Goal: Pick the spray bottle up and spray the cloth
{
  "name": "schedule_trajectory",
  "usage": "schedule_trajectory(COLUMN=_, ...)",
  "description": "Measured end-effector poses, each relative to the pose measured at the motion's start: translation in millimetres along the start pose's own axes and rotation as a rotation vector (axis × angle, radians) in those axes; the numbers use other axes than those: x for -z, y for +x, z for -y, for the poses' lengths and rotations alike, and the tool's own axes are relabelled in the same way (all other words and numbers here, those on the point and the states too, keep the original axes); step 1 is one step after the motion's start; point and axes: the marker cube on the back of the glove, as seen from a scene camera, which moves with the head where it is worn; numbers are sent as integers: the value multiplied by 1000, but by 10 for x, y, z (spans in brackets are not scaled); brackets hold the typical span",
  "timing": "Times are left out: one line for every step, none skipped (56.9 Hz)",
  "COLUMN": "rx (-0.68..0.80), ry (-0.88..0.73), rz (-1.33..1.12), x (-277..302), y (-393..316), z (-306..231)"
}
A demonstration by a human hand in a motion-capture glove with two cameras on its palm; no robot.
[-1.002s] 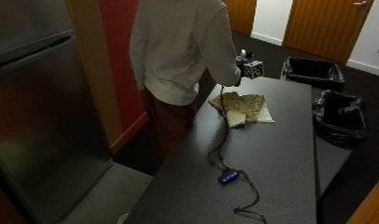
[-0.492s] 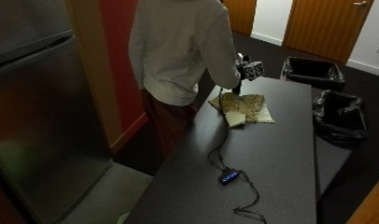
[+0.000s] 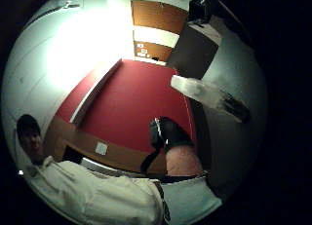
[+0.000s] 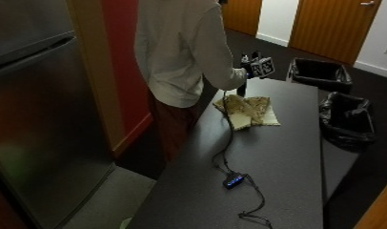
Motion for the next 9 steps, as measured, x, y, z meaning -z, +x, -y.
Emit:
schedule_trajectory(rx=8, ry=17, rz=7, x=-8, y=-22, z=30)
schedule_trajectory(rx=12, ry=33, rz=7, x=-9, y=-37, z=50)
schedule_trajectory(rx=13, ry=49, rz=1, x=-2, y=-48, z=63)
schedule_trajectory(rx=12, ry=66, rz=-7, x=14, y=-57, z=69)
schedule_trajectory(rx=11, ry=84, rz=-16, x=39, y=-69, z=69)
schedule_trajectory(rx=12, ry=103, rz=-22, x=69, y=-84, z=66)
schedule_trajectory(rx=14, ry=120, rz=-25, x=98, y=-100, z=62)
schedule_trajectory(rx=16, ry=134, rz=-27, x=119, y=-113, z=61)
schedule_trajectory(rx=17, ry=141, rz=-28, x=129, y=-120, z=61)
